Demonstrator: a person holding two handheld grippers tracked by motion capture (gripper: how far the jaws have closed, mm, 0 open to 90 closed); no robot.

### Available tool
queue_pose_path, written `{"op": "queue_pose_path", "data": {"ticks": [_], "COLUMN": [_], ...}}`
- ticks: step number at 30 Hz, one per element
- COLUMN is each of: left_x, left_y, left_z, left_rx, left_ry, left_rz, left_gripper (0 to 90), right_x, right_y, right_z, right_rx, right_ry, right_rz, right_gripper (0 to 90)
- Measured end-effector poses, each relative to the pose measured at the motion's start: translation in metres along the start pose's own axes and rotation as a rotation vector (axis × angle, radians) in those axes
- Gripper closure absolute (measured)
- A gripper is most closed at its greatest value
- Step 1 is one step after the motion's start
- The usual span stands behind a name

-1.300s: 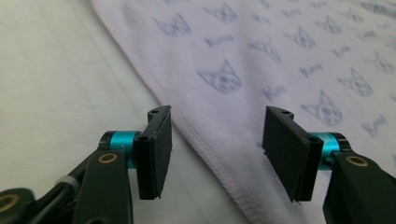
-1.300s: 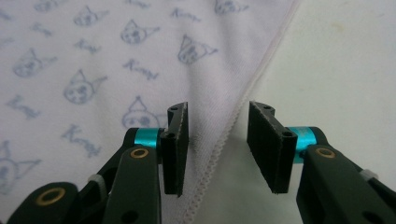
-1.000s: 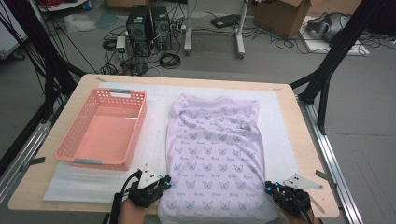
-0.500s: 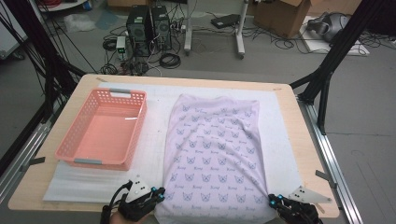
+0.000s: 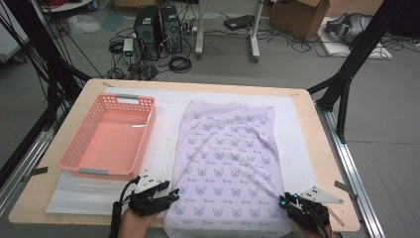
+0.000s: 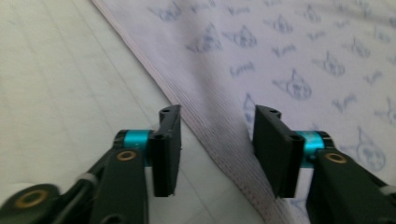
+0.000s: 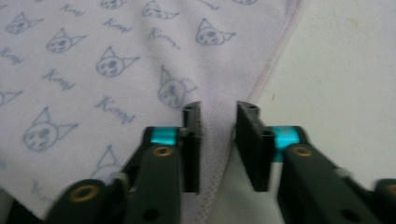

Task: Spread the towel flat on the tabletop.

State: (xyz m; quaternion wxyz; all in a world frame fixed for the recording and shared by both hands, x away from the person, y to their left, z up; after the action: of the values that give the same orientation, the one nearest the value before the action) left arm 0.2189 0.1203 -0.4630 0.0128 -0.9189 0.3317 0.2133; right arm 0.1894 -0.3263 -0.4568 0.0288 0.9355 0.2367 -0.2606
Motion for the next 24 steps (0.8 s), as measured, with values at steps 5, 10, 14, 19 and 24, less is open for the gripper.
{"op": "queue_pose_path", "data": {"ticks": [5,10,14,19,24], "left_x": [-0.004,-0.018,-0.025,-0.018,-0.015], "left_y": [0.005,0.008,0.015,0.010,0.005], "left_z": [-0.002,0.001,-0.003,-0.007,-0.012], "left_rx": [0.029,0.014,0.018,-0.003,-0.030], "left_ry": [-0.036,-0.053,-0.061,0.021,0.076], "left_rz": [0.011,0.068,0.112,0.107,0.084], "left_gripper": [86.9,86.9,86.6,55.9,52.2], "right_x": [-0.003,-0.017,-0.028,-0.027,-0.008], "right_y": [-0.002,0.001,0.006,0.006,0.006], "right_z": [-0.001,0.005,0.009,0.000,-0.005], "right_rx": [-0.034,-0.024,0.026,0.053,0.011], "right_ry": [-0.021,-0.038,-0.070,0.001,0.048], "right_rz": [-0.018,-0.045,-0.075,-0.044,0.051], "right_gripper": [86.9,87.0,86.7,65.4,65.3]}}
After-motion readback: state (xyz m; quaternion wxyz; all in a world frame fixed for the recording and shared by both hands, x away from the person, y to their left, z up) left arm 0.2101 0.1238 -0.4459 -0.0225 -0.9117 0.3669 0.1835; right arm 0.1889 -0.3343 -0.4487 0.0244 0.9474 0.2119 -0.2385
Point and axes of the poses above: each handheld gripper's, and its own axes: x roughly forward along the jaws, z roughly out of its underside, y roughly to its right, the point moved 1 cm from there along x, roughly forward along the jaws, and after that the axes turned 10 degrees about y, right-handed, at the moved point
